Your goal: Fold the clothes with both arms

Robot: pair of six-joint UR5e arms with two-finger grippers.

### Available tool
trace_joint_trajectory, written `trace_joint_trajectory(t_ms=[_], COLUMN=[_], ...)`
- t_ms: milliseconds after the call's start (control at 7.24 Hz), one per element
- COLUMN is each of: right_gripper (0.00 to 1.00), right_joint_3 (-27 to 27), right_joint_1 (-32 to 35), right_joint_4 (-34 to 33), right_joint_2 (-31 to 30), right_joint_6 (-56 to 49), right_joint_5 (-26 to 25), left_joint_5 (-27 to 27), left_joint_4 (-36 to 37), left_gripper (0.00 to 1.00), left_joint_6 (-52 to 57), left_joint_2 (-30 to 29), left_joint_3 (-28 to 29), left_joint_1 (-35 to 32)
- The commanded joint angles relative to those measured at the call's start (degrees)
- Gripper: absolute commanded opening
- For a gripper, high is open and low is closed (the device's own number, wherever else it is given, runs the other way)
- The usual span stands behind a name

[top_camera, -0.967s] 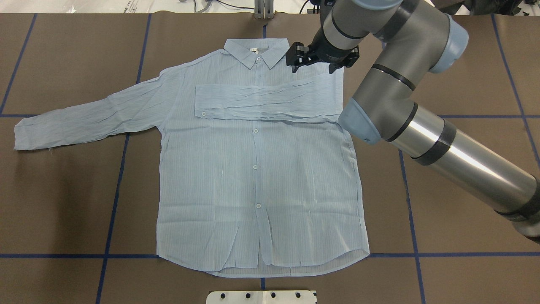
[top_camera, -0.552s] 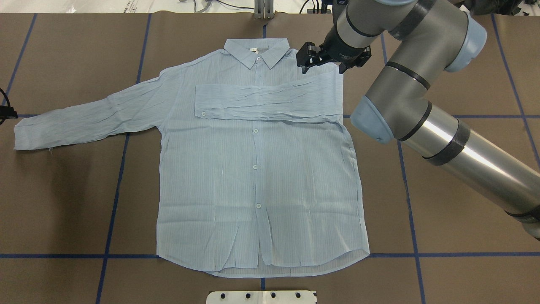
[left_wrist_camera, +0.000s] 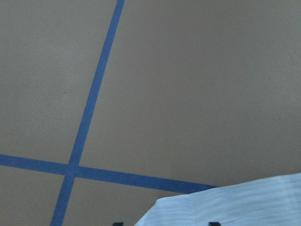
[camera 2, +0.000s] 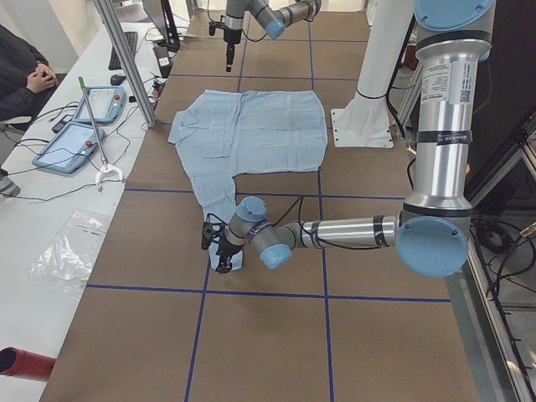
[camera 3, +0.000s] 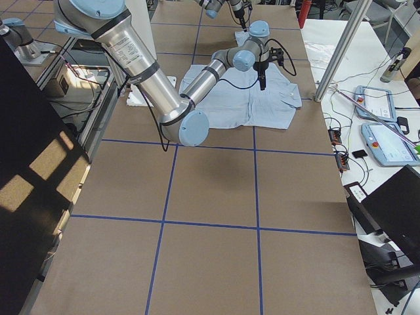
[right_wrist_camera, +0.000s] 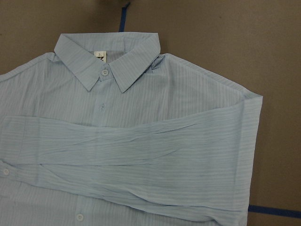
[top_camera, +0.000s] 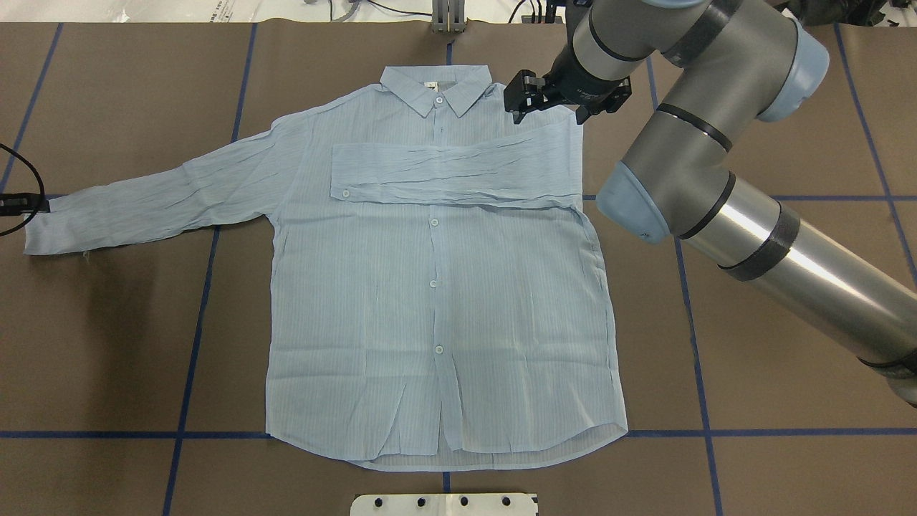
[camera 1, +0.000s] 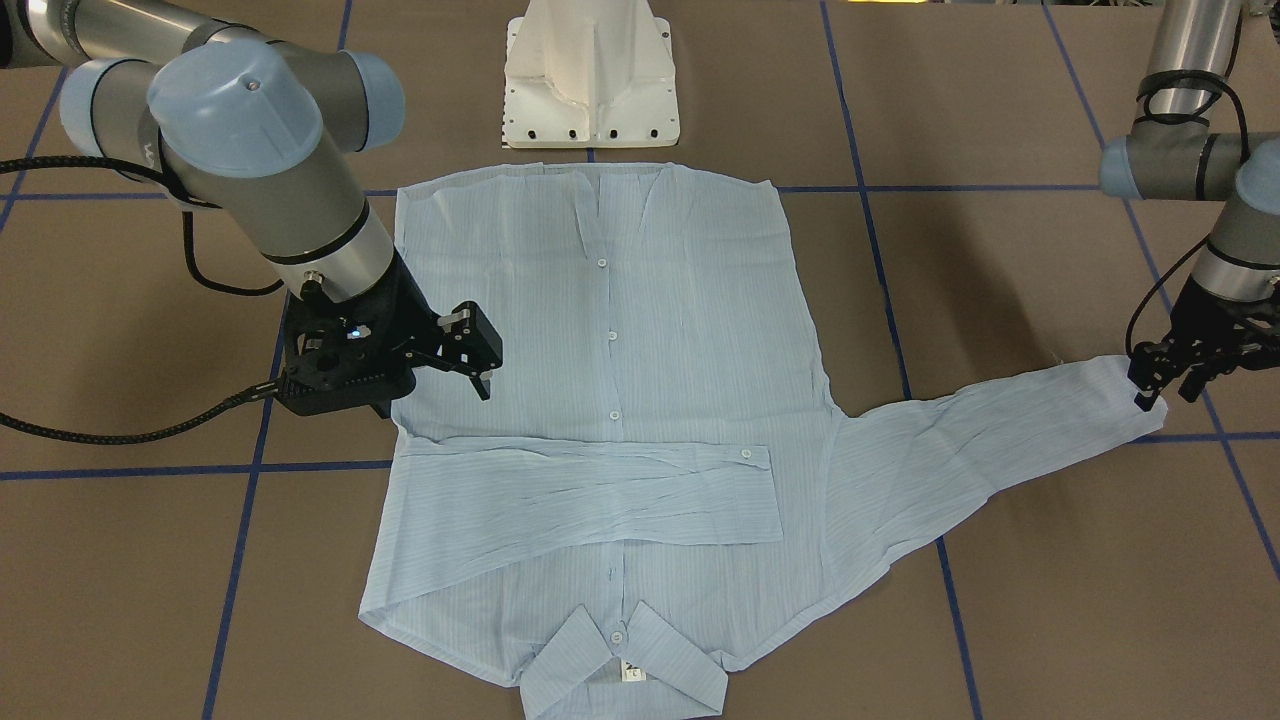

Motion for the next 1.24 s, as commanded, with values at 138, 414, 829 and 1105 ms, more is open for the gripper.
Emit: trace_joint_trajectory(t_ms=[138, 414, 829, 1105], right_gripper=[1.00, 1.00, 1.00, 1.00], right_joint_3=[0.1, 0.1, 0.1, 0.1], right_joint_1=[0.0, 0.0, 0.0, 0.0], right_joint_4=[0.1, 0.1, 0.1, 0.1], right_joint_2=[0.2, 0.1, 0.2, 0.1], right_joint_6=[0.0, 0.0, 0.0, 0.1], right_joint_5=[0.0, 0.0, -0.1, -0.1], left_joint_5=[0.0, 0.0, -0.1, -0.1], left_joint_4=[0.0, 0.0, 0.1, 0.2], left_gripper=[0.60, 0.57, 0.57, 0.57], left_joint_6=[1.2, 1.1, 1.0, 0.9], left_joint_2=[0.3, 0.3, 0.1, 0.0], left_joint_3=[1.3, 1.3, 1.2, 1.4], left_joint_1=[0.0, 0.0, 0.0, 0.2])
